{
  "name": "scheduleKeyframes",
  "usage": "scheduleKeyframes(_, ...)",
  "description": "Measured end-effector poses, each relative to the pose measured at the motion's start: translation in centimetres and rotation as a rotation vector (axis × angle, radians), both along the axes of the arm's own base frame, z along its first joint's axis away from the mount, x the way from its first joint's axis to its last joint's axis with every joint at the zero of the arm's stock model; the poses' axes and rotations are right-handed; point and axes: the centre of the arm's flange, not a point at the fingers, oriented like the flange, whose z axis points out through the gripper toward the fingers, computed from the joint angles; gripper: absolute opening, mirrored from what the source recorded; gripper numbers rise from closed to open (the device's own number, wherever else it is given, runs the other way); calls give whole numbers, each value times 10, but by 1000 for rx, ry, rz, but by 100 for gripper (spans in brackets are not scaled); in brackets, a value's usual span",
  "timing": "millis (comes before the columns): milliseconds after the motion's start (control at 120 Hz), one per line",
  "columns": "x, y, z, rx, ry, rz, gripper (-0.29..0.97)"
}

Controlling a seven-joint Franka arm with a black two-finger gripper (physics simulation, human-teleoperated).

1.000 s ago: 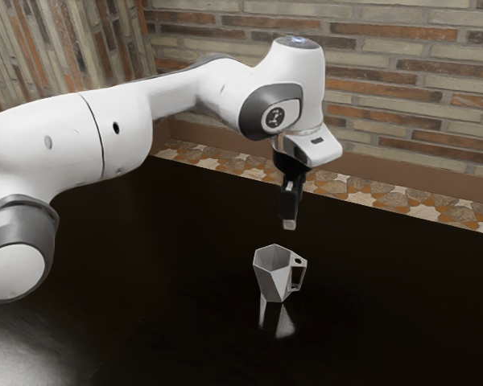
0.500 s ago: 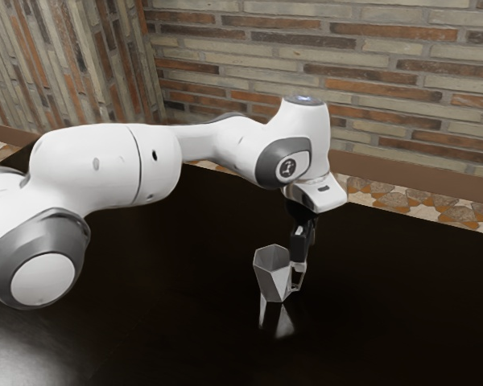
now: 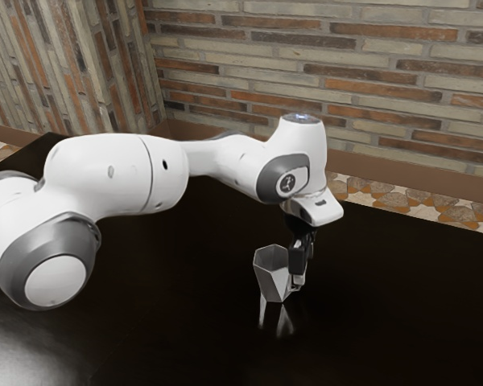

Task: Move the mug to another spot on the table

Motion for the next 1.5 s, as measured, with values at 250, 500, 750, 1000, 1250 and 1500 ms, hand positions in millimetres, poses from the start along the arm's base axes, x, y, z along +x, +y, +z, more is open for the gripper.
scheduleKeyframes(250, 5, 2, -12, 3, -6, 10, 68)
scheduleKeyframes(500, 5, 4, -26, 15, 2, 31, 68)
scheduleKeyframes(750, 6, 6, -36, 26, 9, 59, 68)
scheduleKeyframes(1000, 7, 8, -40, 31, 13, 79, 64)
scheduleKeyframes(1250, 7, 8, -41, 31, 9, 95, 48)
scheduleKeyframes(1500, 7, 8, -43, 33, 7, 111, 38)
